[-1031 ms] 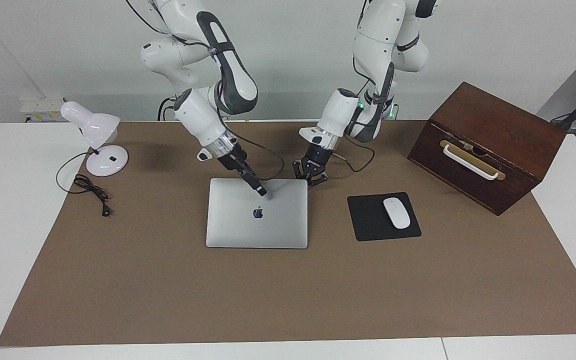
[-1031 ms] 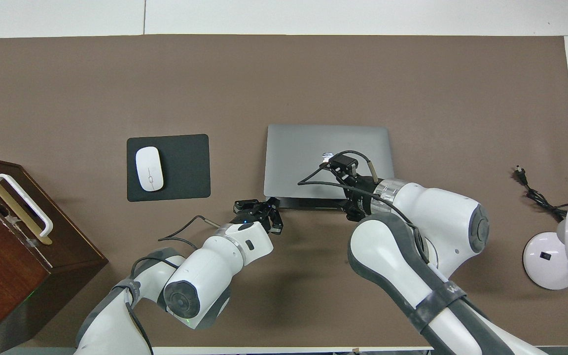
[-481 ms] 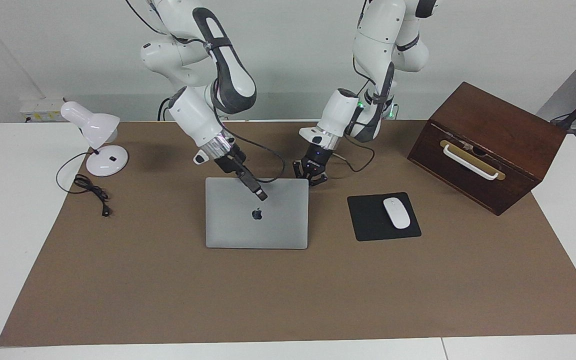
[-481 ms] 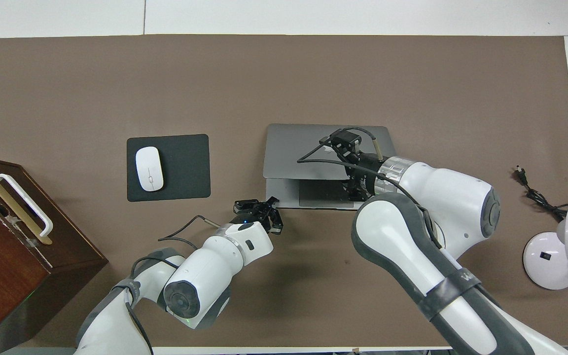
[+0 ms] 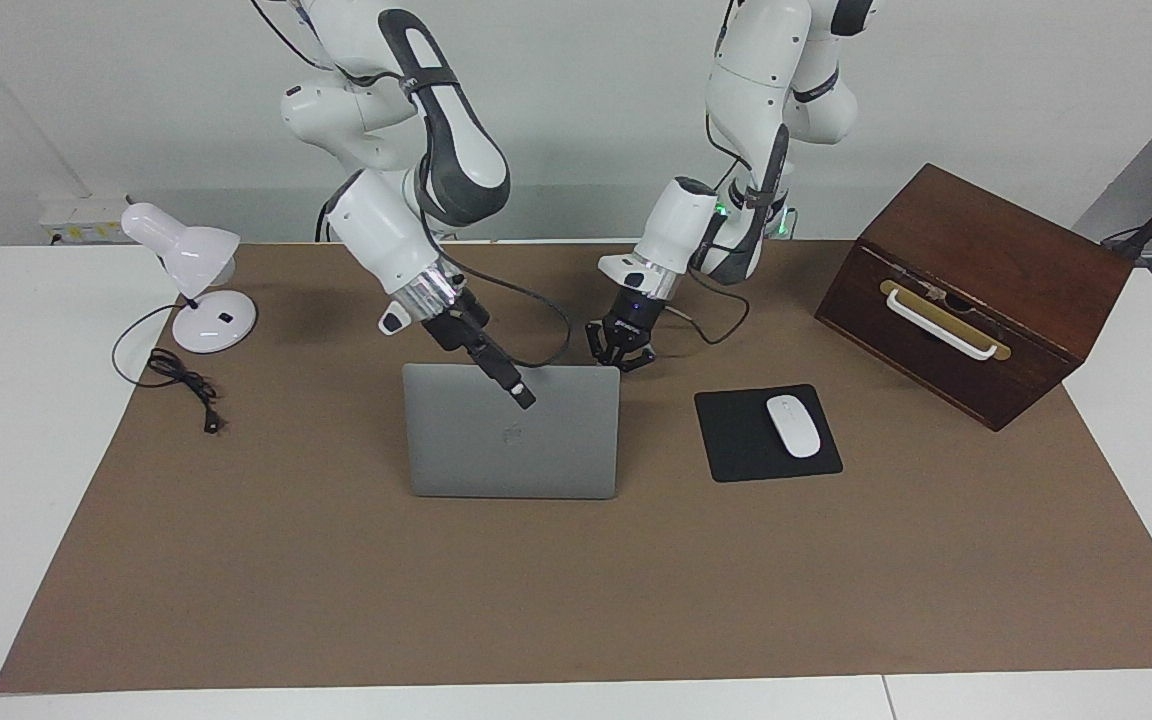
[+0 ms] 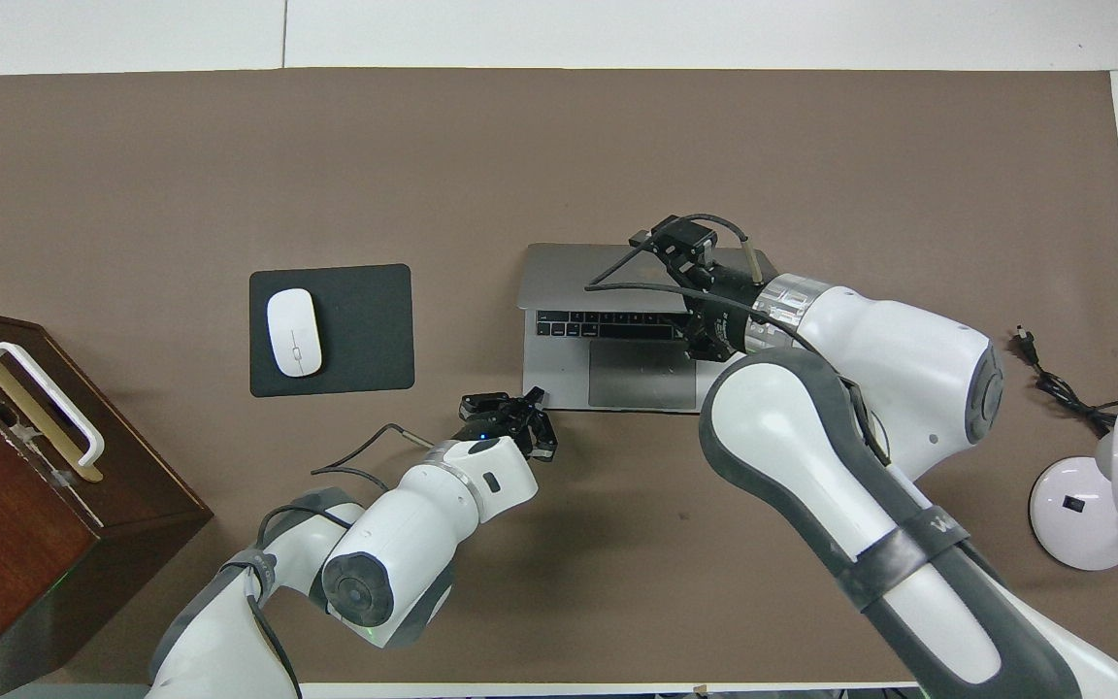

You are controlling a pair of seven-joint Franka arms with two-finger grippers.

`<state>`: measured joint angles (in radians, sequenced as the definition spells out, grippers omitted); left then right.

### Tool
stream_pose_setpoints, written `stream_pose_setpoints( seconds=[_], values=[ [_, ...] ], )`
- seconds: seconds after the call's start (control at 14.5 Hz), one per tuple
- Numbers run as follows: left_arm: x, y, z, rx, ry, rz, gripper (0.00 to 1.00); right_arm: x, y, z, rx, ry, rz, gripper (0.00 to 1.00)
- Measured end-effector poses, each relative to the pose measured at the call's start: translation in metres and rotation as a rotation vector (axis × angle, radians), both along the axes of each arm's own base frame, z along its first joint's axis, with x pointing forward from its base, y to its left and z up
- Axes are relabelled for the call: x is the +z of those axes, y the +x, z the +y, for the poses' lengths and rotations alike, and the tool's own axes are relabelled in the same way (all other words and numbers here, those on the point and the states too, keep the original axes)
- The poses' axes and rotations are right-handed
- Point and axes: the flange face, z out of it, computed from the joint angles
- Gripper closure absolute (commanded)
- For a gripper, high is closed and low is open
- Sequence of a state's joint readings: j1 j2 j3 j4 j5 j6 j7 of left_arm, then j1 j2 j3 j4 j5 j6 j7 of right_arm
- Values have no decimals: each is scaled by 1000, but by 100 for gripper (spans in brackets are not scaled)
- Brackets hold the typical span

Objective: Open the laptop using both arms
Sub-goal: 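Lift the laptop lid upward and back with the right gripper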

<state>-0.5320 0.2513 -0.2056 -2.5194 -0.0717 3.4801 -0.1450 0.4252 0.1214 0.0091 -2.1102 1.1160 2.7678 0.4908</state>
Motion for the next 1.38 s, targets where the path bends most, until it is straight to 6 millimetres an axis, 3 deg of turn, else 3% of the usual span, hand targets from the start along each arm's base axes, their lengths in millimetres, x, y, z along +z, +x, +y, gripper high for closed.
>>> stream_pose_setpoints(
  seconds=[0.96, 1.38],
  values=[
    [0, 0, 0, 0, 0, 0, 100, 41, 51, -27, 21, -44, -163, 0],
    [0, 0, 0, -1, 1, -1, 100, 42, 78, -37, 10, -31, -169, 0]
  ],
)
